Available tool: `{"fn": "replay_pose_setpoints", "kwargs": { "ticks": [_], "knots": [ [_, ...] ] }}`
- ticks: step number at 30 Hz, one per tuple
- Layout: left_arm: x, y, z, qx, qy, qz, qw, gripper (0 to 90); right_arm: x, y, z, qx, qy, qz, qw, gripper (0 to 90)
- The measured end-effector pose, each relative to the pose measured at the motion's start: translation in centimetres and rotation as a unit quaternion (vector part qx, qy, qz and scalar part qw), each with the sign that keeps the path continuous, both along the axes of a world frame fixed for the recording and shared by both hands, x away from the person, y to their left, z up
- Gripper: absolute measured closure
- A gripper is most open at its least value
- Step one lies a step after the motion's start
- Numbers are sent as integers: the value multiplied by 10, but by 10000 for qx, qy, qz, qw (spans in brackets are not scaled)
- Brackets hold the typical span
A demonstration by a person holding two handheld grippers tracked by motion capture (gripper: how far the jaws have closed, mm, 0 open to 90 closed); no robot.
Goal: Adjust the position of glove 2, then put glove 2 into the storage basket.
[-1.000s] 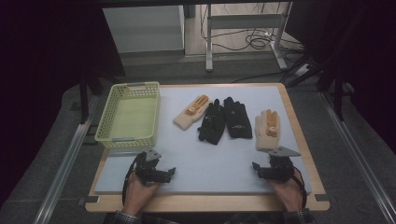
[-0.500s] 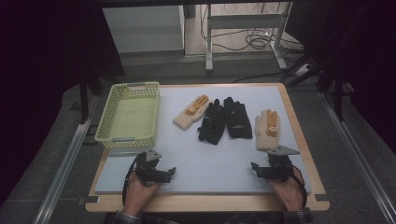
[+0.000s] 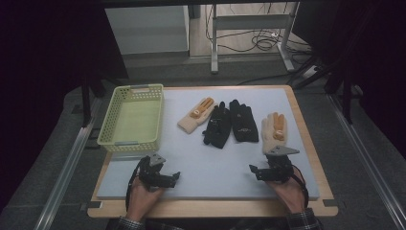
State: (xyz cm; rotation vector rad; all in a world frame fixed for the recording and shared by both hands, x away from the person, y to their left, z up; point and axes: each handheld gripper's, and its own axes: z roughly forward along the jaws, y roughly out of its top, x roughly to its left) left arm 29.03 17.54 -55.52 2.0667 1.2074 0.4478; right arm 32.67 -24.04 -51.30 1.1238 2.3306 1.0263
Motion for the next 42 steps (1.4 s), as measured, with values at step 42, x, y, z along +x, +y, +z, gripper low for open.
{"fn": "replay_pose_setpoints", "kwargs": {
  "ticks": [42],
  "knots": [
    [0, 0, 0, -13, -15, -4, 10000, 0, 109, 97, 15, -147, -20, 744, 9971, 398]
  ]
}}
